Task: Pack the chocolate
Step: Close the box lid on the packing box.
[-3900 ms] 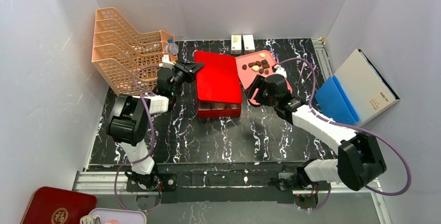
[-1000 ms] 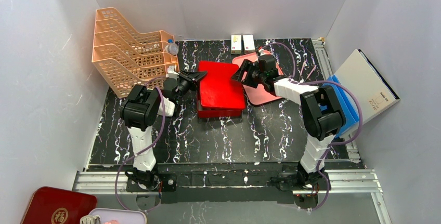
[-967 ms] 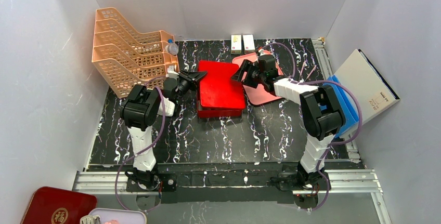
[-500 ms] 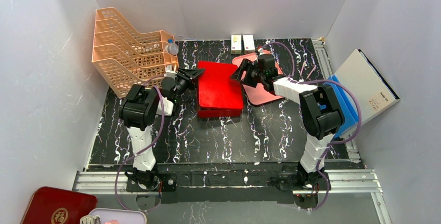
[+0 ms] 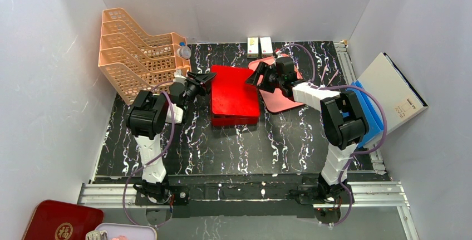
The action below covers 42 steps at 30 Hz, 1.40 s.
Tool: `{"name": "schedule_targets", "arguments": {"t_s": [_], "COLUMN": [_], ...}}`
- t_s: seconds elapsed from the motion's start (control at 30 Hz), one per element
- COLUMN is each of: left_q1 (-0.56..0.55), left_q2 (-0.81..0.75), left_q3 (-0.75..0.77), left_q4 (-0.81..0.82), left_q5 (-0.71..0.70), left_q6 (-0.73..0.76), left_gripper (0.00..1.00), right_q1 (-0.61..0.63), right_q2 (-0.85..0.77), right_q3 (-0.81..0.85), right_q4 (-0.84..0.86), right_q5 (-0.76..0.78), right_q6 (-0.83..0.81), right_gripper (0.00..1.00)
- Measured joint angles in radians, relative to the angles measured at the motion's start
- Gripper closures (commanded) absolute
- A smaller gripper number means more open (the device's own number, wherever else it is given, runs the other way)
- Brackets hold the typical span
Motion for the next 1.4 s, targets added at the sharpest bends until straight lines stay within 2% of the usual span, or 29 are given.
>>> {"name": "schedule_targets", "arguments": {"t_s": [0.47,1.07,1.4], "left_q1": [0.034,0.053,0.085], "left_q2": [-0.002,-0.035,-0.048], "left_q3": [-0.008,-0.09,-0.09], "left_q4": [0.0,0.034,0.011], "left_q5": [0.038,0.051,0.034], "left_q6": [0.002,0.059,0.055], "left_gripper": [0.59,0.59,0.56], "right_q1": [0.01,0.013,0.013], "right_q2": [0.0,0.0,0.0], "right_q3": [0.003,0.008,0.008], "right_q4": [0.0,-0.008,-0.008], "right_q5": [0.003,0.008,0.007], "right_q6": [0.0,-0.004,-0.004], "right_gripper": [0.19,0.18,0.18]}}
